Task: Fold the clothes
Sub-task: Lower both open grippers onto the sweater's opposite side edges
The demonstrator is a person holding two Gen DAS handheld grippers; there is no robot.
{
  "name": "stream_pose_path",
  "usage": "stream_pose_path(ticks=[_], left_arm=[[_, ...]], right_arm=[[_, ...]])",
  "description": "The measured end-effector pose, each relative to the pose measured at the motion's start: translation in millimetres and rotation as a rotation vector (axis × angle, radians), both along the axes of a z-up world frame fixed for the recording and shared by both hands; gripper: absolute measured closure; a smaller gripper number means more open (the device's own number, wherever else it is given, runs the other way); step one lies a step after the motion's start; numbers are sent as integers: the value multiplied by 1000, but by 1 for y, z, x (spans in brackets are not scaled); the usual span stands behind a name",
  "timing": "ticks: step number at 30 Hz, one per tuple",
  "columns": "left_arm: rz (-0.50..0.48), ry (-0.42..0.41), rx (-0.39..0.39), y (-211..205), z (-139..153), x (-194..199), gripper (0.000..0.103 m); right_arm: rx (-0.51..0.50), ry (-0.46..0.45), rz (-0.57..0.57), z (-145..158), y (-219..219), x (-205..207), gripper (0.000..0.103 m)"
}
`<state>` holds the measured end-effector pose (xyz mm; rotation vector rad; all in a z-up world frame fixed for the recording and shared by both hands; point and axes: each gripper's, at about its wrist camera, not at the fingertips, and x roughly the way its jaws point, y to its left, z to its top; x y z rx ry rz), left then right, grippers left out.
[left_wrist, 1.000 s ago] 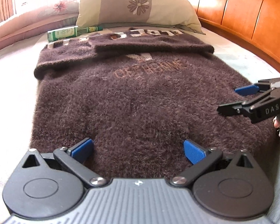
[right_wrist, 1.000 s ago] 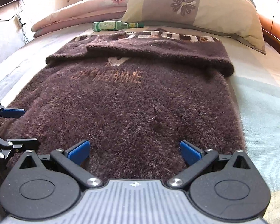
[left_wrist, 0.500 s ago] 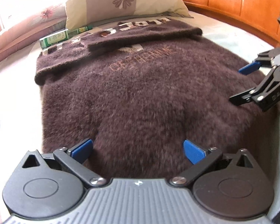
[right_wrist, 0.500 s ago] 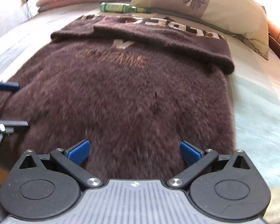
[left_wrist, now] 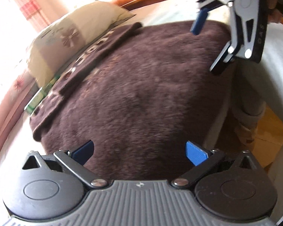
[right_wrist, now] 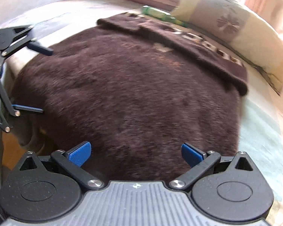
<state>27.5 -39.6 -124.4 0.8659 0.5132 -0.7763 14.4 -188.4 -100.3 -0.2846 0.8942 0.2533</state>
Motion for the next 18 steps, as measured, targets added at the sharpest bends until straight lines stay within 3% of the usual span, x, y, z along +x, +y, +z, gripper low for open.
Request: stream_pose_path(ticks=[9, 18], left_arm=[[-78, -113, 119, -18, -29, -23, 1], [-55, -175, 150, -28, -56, -21, 1]], right_arm=[[-78, 21, 65, -18, 34, -8, 0], [-37, 17, 4, -14, 28, -15, 0]])
